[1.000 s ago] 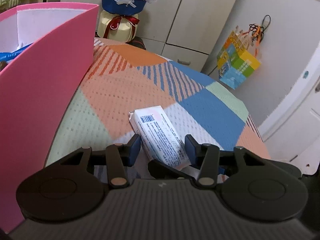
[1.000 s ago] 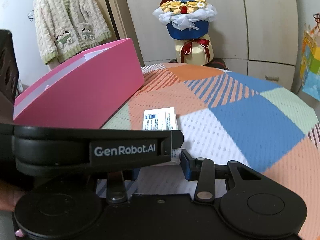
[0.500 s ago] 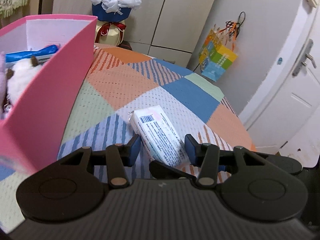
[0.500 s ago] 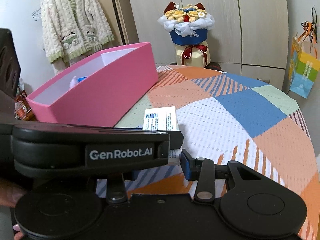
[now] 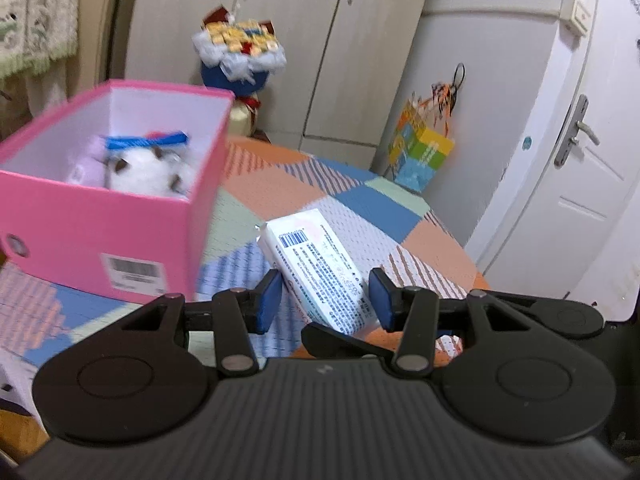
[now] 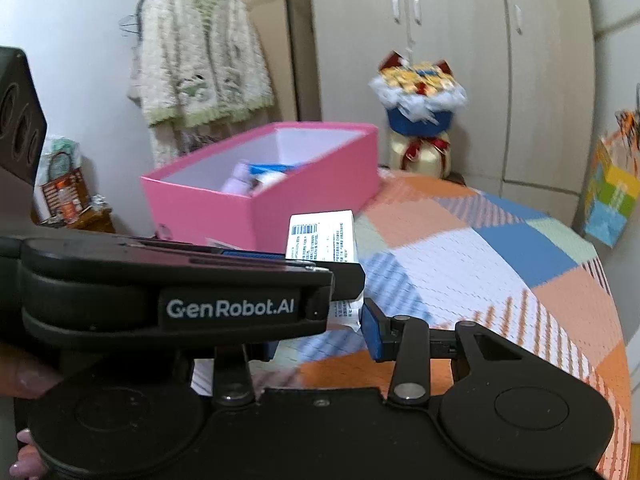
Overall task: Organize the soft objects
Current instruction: 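Lift the white box with the left gripper and carry it over the pink box, then lower the white box into the pink box and open the left gripper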
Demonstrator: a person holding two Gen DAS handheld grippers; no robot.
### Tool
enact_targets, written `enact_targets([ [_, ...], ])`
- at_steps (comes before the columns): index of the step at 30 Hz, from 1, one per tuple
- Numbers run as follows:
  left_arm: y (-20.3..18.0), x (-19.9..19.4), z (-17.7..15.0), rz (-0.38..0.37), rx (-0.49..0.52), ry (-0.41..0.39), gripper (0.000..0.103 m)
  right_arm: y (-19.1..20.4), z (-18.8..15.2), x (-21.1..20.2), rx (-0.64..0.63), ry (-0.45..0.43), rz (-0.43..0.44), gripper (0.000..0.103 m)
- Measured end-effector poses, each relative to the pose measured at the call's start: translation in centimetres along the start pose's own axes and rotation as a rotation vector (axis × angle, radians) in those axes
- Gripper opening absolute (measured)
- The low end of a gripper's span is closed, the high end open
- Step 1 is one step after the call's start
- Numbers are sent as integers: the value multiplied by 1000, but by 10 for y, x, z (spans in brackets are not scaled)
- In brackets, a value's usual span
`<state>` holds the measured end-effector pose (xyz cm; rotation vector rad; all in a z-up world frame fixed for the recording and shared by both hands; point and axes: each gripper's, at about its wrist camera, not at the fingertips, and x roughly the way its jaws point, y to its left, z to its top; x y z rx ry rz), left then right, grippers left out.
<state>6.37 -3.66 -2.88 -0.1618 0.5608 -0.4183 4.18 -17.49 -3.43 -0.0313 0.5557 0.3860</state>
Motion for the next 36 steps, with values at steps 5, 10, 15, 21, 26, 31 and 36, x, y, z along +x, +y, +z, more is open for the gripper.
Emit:
enact_targets([
  [5, 9, -34, 15, 30, 19, -81, 46, 26, 22, -11, -43, -57, 34, 46],
  [10, 24, -52, 45, 65, 51, -139, 46, 52, 59, -5, -145, -109, 44, 46],
  [15, 47, -49, 78, 103, 56, -161, 46, 58, 86, 12, -148, -122, 71, 46],
  [21, 82, -23, 120, 139, 39, -146, 46, 56, 131, 66, -96, -115, 137, 46],
  [26, 119, 22, 145, 164, -32, -72, 46, 50, 144, 112, -42, -80, 137, 46],
  [31, 146, 62, 152, 168, -73, -8, 46, 40, 154, 158, -21, -4, 135, 46],
  [36, 167, 88, 154, 165, -130, 68, 46, 36, 153, 192, -61, 75, 138, 46],
])
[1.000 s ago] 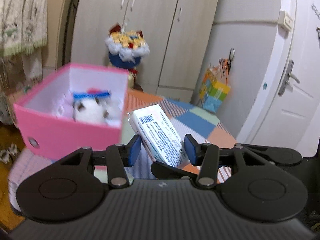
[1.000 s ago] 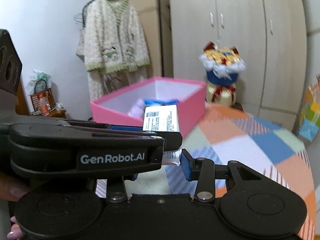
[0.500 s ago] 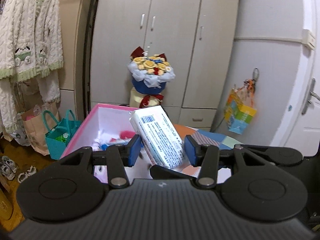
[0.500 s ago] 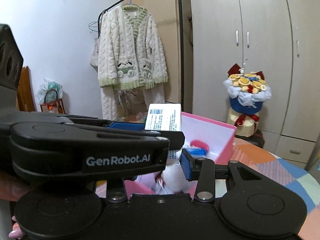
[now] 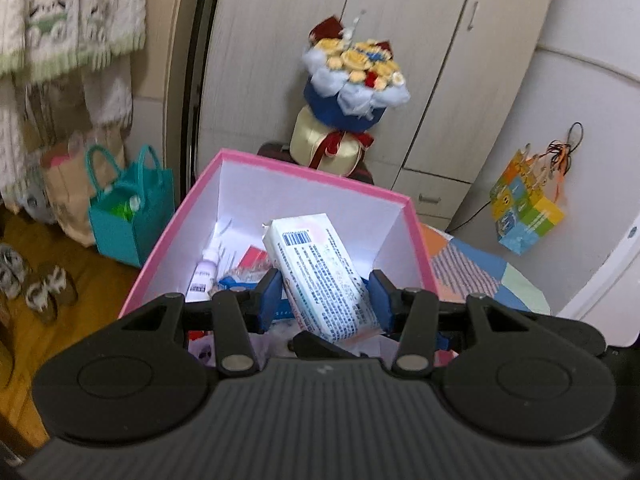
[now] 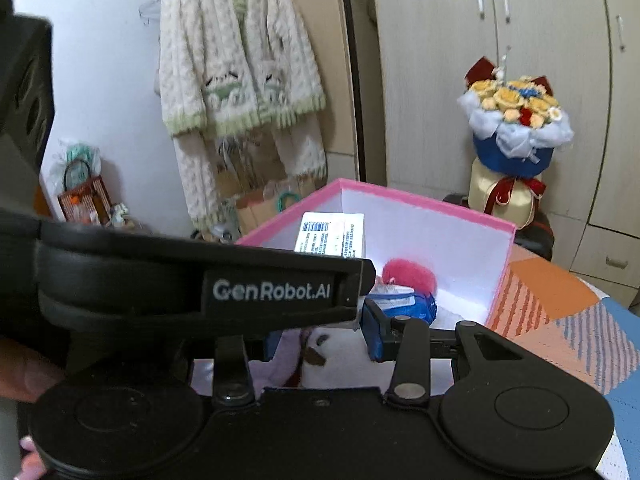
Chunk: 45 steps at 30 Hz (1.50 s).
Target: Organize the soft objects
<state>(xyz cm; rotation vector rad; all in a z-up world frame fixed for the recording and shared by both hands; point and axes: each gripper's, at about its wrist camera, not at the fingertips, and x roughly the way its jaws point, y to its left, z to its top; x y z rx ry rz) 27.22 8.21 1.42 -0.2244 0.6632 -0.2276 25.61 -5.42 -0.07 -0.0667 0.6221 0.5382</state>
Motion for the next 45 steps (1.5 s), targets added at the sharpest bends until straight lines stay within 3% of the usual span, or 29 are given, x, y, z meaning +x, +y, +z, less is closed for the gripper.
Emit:
enact_targets([
  [8, -5, 13, -6, 10, 50, 53, 48, -7, -5, 13, -6, 54, -3, 47],
  [11, -11, -3, -11, 39, 97, -7, 52, -8, -10, 3, -27, 27, 13, 50],
  [14, -14, -29, -19, 47, 115, -93, 59, -7, -20, -14, -22, -44, 97, 57],
  [20, -13, -63, -34, 24, 93, -128, 60, -4, -44, -56, -27, -132, 78, 57],
  [27, -30, -108, -47, -26, 166, -172, 62, -15, -62, -104, -50, -168, 87, 58],
  [31, -42, -135, -56, -30, 224, -219, 64, -25, -70, -136, -19, -181, 36, 59],
  [36, -59, -159, -67, -37, 274, -266, 69, -20, -83, -176, -24, -226, -45, 78],
  [39, -72, -164, -77, -16, 323, -297, 78, -17, -98, -195, -15, -244, -87, 84],
  [41, -78, -166, -83, -5, 345, -314, 94, -16, -105, -206, -7, -248, -109, 90],
  [43, -81, -167, -89, -21, 340, -324, 103, -17, -109, -218, 7, -262, -157, 96],
  [45, -83, -165, -94, -27, 335, -304, 103, -20, -111, -226, 41, -260, -206, 103],
])
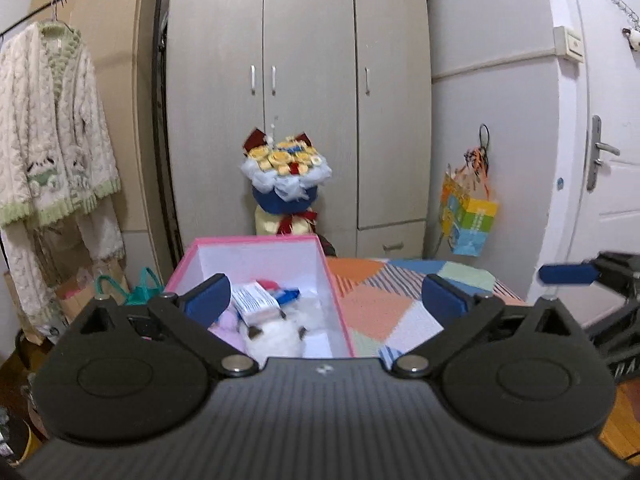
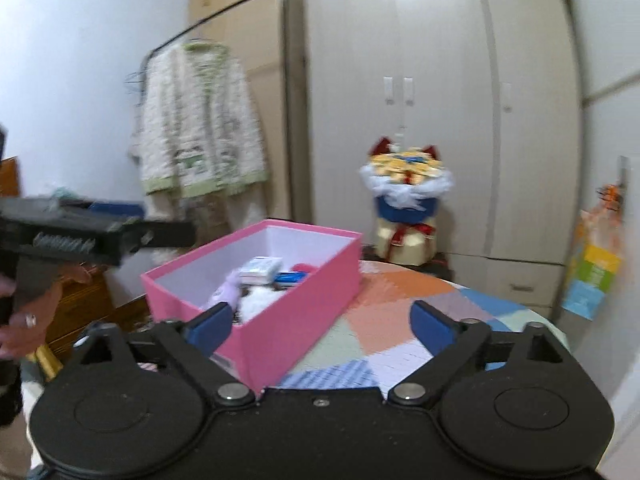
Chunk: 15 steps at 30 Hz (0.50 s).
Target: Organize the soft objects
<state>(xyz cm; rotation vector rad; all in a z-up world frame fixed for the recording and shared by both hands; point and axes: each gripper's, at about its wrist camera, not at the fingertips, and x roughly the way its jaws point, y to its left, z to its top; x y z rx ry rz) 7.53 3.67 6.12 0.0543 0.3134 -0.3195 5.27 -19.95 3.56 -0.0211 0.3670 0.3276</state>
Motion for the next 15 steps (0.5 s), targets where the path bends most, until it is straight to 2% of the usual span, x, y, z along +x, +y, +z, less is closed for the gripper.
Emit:
enact_targets([
  [1, -2, 0, -3, 5, 0, 8, 103, -3, 0, -4, 22, 25, -65, 103],
  [2, -5, 0, -7, 12, -1, 12, 103, -3, 0, -4, 22, 25, -65, 103],
  [7, -14, 3, -24, 30, -10, 67, 103, 2, -10, -17, 22, 81, -279, 103],
  [10, -16, 0, -33, 37, -46, 77, 103, 1, -15, -24, 41, 82, -281, 103],
  [15, -20, -13, -43, 93, -64, 31, 103, -3, -29, -37, 104, 67, -313, 103],
])
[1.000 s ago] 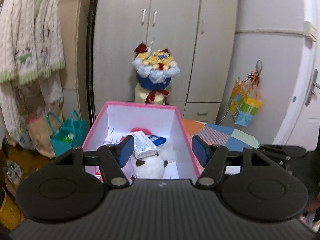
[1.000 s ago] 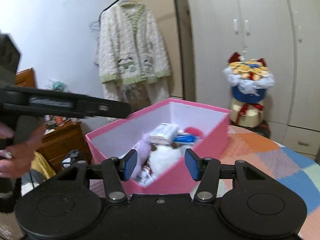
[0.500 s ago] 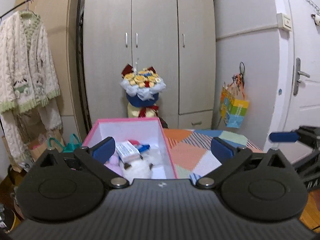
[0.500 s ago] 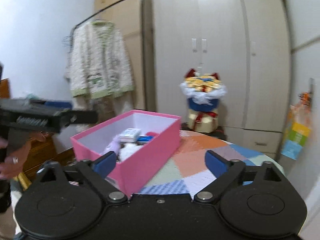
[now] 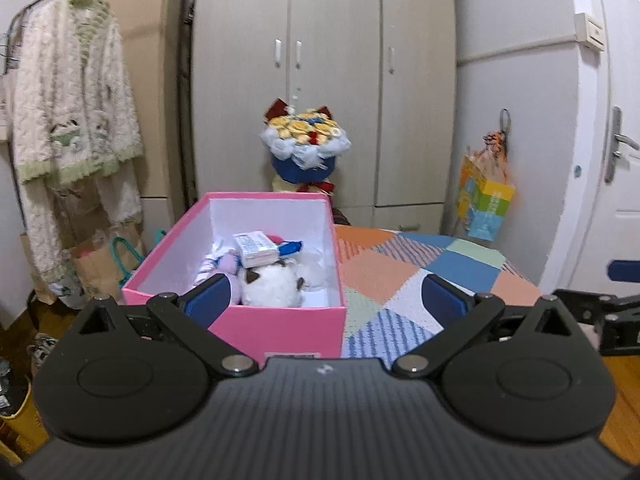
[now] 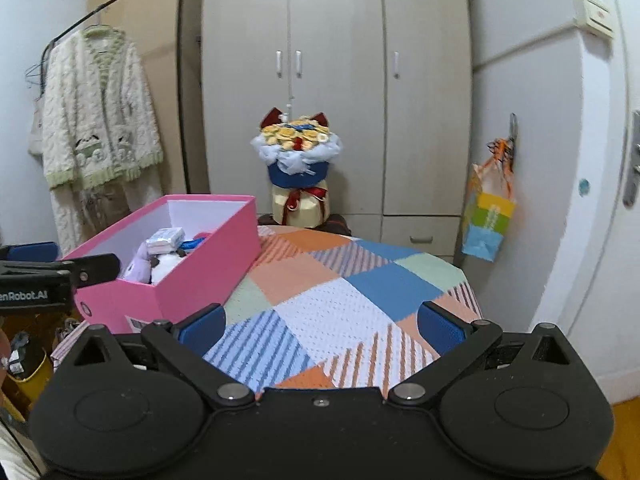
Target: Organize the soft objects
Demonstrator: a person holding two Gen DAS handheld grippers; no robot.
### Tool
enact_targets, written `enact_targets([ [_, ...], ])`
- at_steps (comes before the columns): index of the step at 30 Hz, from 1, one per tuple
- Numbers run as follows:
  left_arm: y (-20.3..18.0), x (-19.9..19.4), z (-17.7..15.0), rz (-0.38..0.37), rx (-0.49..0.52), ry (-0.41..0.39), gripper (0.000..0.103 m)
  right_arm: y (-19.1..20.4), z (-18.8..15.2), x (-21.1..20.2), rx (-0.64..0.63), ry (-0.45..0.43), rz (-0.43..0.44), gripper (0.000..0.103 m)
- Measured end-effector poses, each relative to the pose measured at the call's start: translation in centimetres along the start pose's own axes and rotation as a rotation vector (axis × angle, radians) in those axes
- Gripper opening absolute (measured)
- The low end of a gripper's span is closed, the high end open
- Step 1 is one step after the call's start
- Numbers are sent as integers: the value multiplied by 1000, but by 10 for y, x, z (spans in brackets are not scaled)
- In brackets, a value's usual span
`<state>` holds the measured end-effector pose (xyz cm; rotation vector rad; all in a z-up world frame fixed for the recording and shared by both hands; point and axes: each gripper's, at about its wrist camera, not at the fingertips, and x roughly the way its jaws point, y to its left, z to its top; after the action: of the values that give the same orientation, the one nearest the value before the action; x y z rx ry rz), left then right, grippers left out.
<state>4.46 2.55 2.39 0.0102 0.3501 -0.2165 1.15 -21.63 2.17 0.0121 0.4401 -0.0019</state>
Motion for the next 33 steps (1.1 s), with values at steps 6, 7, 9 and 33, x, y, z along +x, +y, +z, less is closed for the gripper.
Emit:
enact_targets([
  [6, -5, 0, -8, 77, 55, -2, 103, 0, -5, -4, 1, -10, -33, 103],
  [7, -6, 1, -9, 79, 61, 0, 103, 0, -5, -6, -6, -12, -39, 103],
  [9, -6, 1, -11, 75, 69, 11, 103, 2, -6, -9, -12, -16, -55, 103],
  [33, -25, -2, -16, 85, 106, 21, 103, 3, -15, -24, -15, -83, -159, 103],
])
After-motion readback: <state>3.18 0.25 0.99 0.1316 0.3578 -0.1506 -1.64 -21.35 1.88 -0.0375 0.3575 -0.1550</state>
